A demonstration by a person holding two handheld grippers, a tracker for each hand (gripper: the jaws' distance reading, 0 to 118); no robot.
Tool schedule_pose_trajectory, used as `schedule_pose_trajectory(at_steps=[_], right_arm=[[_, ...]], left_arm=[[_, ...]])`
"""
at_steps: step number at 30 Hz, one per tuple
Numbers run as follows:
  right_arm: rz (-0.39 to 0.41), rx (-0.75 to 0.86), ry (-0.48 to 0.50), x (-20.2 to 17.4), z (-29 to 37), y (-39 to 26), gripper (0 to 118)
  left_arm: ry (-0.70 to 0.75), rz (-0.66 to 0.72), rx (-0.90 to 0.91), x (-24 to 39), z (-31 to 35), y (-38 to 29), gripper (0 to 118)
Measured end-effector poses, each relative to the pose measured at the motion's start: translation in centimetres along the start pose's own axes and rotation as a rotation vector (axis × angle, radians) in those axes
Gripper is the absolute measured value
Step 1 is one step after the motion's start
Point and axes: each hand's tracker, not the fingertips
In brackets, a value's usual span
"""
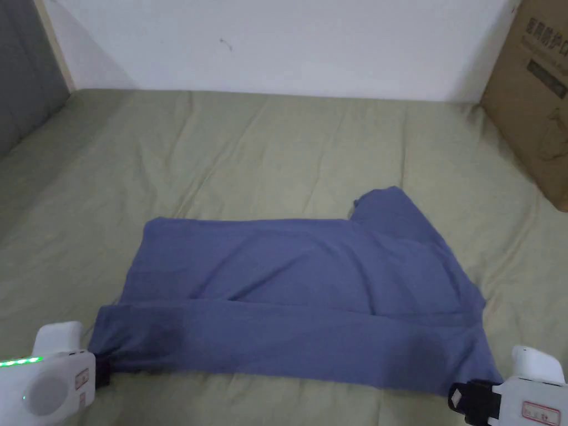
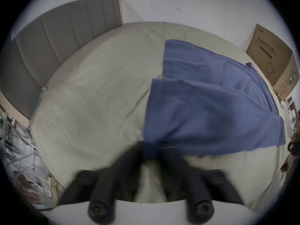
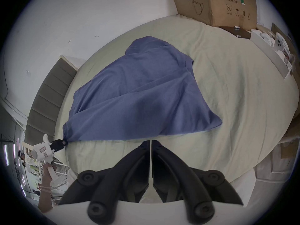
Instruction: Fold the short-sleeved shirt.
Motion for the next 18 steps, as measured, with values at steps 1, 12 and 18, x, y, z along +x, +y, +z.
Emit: schedule_pose_trajectory(at_steps=[1, 12, 18], right_arm=[[0.004, 0.001, -0.006, 0.1, 0.0, 0.0, 3], [0.033, -0.015, -0.200, 6.0, -5.6, 3.6, 84], [0.177, -0.063, -0.165, 4.3, -6.0, 3.3, 35]], left_arm=[[0.034, -0.032, 0.016, 0.4, 0.3, 0.3, 4], [-0.026, -0.063, 0.010, 0.5, 3.2, 1.7, 4], [-0.003, -0.092, 0.016, 1.3, 3.9, 2.1, 4]])
